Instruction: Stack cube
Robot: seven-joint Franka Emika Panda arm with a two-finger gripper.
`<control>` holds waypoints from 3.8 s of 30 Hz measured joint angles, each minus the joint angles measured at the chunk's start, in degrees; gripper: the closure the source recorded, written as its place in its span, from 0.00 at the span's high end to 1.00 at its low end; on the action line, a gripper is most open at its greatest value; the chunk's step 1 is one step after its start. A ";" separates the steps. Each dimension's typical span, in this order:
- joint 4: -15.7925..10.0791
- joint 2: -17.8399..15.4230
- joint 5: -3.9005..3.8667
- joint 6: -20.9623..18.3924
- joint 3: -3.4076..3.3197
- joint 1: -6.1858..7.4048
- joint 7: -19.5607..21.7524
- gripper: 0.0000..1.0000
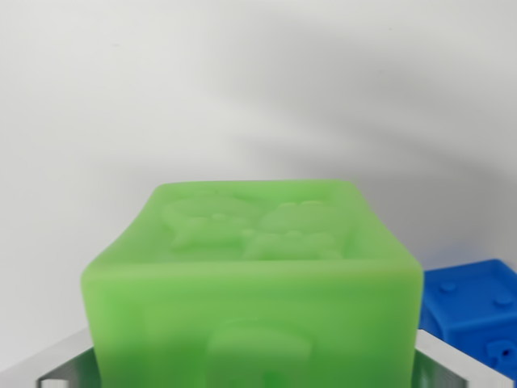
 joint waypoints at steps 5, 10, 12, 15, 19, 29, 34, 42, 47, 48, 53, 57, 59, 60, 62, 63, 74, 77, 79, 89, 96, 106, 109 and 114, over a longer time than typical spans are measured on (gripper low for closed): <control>-0.35 -1.11 0.01 -0.78 -0.68 -0.61 -2.25 0.00; -0.67 -2.08 0.02 -1.41 -1.31 -1.15 -4.22 0.00; -0.78 -2.52 0.02 -1.75 -1.60 -1.39 -5.13 0.00; -0.90 -3.14 0.02 -2.27 -2.07 -1.76 -6.48 0.00; -1.02 -3.93 0.01 -2.93 -2.67 -2.14 -8.12 0.00; -1.37 -5.82 -0.19 -4.44 -4.17 -3.21 -12.12 0.00; -1.44 -6.77 -0.40 -5.34 -4.97 -3.78 -14.23 0.00; -1.48 -8.15 -0.90 -6.67 -6.17 -4.80 -17.45 0.00; -1.48 -9.01 -1.26 -7.56 -6.95 -5.39 -19.50 0.00; -1.48 -9.17 -1.33 -7.71 -7.11 -5.52 -19.88 0.00; -1.46 -9.85 -1.55 -8.38 -7.73 -6.10 -21.67 0.00; -1.37 -10.43 -1.82 -9.07 -8.31 -6.57 -23.22 0.00; -1.32 -10.64 -1.92 -9.32 -8.52 -6.76 -23.81 0.00; -1.29 -10.80 -2.01 -9.53 -8.67 -6.92 -24.24 0.00; -1.20 -11.10 -2.16 -9.91 -8.97 -7.19 -25.07 0.00; -1.16 -11.24 -2.22 -10.08 -9.10 -7.31 -25.43 0.00; -0.63 -12.45 -2.81 -11.82 -10.47 -8.61 -29.42 0.00; -0.47 -12.73 -2.95 -12.23 -10.79 -8.96 -30.30 0.00; -0.48 -12.57 -2.96 -11.99 -10.92 -9.10 -30.64 0.00; -1.06 -6.96 -2.33 -6.36 -10.95 -9.00 -31.48 0.00; -1.34 -3.49 -1.13 -2.64 -10.95 -8.87 -32.32 0.00; -1.40 1.05 0.91 1.90 -10.85 -8.66 -33.85 0.00; -1.40 2.17 1.49 2.97 -10.75 -8.64 -34.28 0.00; -1.32 4.27 2.74 4.93 -10.44 -8.64 -35.15 0.00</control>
